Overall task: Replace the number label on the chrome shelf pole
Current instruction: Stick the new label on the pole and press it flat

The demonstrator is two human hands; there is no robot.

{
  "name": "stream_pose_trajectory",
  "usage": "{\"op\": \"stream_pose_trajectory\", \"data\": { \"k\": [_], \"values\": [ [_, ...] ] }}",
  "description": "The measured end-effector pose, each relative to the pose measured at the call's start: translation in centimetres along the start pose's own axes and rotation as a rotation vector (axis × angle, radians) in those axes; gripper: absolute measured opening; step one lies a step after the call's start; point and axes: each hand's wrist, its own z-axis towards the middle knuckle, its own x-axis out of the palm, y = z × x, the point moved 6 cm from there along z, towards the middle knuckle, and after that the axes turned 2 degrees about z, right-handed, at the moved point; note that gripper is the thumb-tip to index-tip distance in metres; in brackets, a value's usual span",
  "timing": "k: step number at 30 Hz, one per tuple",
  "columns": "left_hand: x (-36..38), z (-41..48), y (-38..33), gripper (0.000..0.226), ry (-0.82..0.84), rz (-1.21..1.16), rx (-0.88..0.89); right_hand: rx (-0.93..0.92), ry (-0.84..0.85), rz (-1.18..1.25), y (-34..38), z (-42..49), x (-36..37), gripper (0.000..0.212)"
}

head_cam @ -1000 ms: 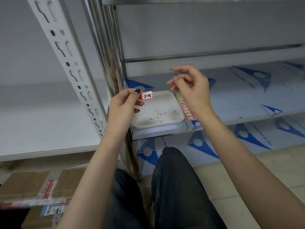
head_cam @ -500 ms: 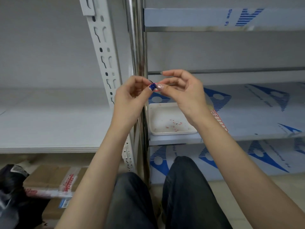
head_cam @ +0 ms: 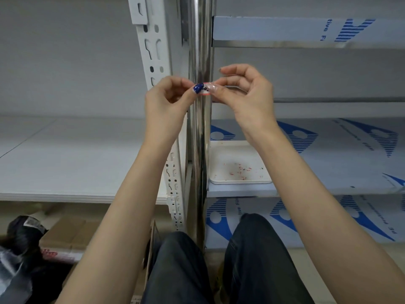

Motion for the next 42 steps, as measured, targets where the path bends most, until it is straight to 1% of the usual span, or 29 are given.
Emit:
{"op": "stream_pose_trajectory", "data": {
  "k": [4, 10, 15, 18, 21, 25, 26, 30, 39, 42],
  "values": [
    [0.1, 0.7, -0.1, 0.013, 0.003, -0.013, 0.009, 0.012, -0.047, 0.038, 0.0, 0.5, 0.2, 0.027],
    [0.4, 2.1, 0.1, 0.009, -0.014, 0.069, -0.012, 0.027, -0.095, 0.004, -0.1, 1.6, 0.2, 0.026],
    [0.0, 3.3, -0.2, 0.01, -0.055, 0.11, -0.026, 0.003, -0.135, -0.07, 0.2, 2.8, 0.0, 0.027],
    [0.2, 3.6, -0.6, 0.009, -0.047, 0.134, -0.015, -0.018, -0.136, -0.079, 0.3, 3.0, 0.2, 0.026],
    [0.4, 3.6, -0.8, 0.01, -0.049, 0.142, -0.013, -0.043, -0.13, -0.046, 0.4, 2.8, 0.3, 0.022],
    [0.5, 3.5, -1.0, 0.009, -0.047, 0.144, -0.017, -0.019, -0.101, 0.048, 0.2, 2.6, 0.2, 0.01],
    [0.5, 3.6, -1.0, 0.009, -0.046, 0.147, -0.013, -0.017, -0.093, 0.053, 0.3, 2.5, 0.2, 0.01],
    [0.5, 3.9, -1.1, 0.012, -0.044, 0.184, -0.001, -0.033, -0.073, 0.012, 0.5, 2.5, 0.2, 0.025],
    [0.4, 4.1, -1.0, 0.008, -0.021, 0.219, -0.005, -0.027, -0.085, -0.041, 0.3, 3.0, 0.0, 0.02],
    [0.2, 4.1, -1.0, 0.008, -0.017, 0.215, -0.014, -0.04, -0.073, -0.047, 0.5, 3.0, 0.0, 0.022]
  ]
}}
